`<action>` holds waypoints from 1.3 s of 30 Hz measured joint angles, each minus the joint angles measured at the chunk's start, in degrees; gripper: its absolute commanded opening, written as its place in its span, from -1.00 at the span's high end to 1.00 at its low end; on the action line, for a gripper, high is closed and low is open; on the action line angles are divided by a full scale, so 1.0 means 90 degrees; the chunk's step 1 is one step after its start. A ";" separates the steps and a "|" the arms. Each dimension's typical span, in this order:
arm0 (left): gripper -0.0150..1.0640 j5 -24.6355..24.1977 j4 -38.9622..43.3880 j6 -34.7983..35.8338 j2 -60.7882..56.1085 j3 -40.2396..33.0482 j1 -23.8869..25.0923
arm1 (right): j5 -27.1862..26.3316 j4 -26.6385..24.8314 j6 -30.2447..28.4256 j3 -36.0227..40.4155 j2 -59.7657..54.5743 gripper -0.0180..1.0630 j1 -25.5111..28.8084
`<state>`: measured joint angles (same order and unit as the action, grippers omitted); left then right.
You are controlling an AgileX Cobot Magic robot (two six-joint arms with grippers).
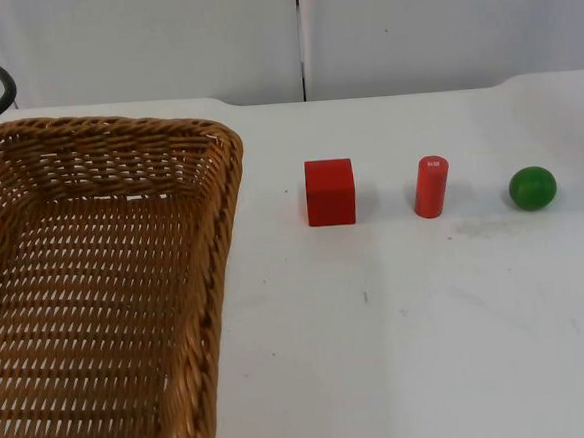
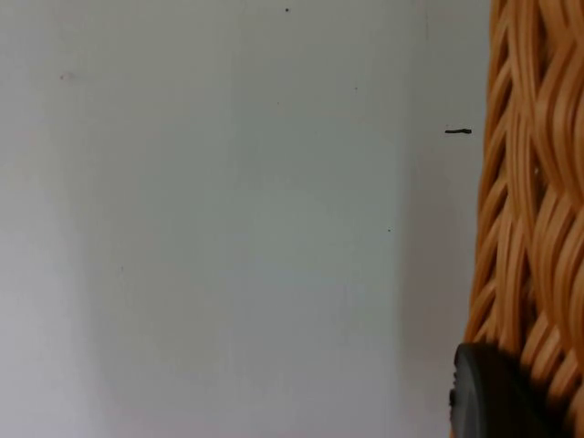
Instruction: Pick up the basket with the left hand and place the object to the left of the red cylinder into the basket with the right hand.
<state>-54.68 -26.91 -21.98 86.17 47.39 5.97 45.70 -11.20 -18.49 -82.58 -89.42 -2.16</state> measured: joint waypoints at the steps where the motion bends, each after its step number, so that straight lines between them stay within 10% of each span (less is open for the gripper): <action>1: 0.98 0.0000 0.0000 0.0000 0.0000 0.0000 0.0000 | 0.0014 -0.0141 -0.0150 -0.0057 -0.0184 -0.98 0.0000; 39: 0.98 -0.0229 -0.0135 0.0000 0.0000 0.0000 0.0000 | -0.0144 -0.0850 -0.3897 -0.2233 -0.3673 -0.98 -0.2274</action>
<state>-56.74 -28.13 -21.98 86.17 47.39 5.97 44.40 -18.85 -53.57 -102.68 -122.47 -22.63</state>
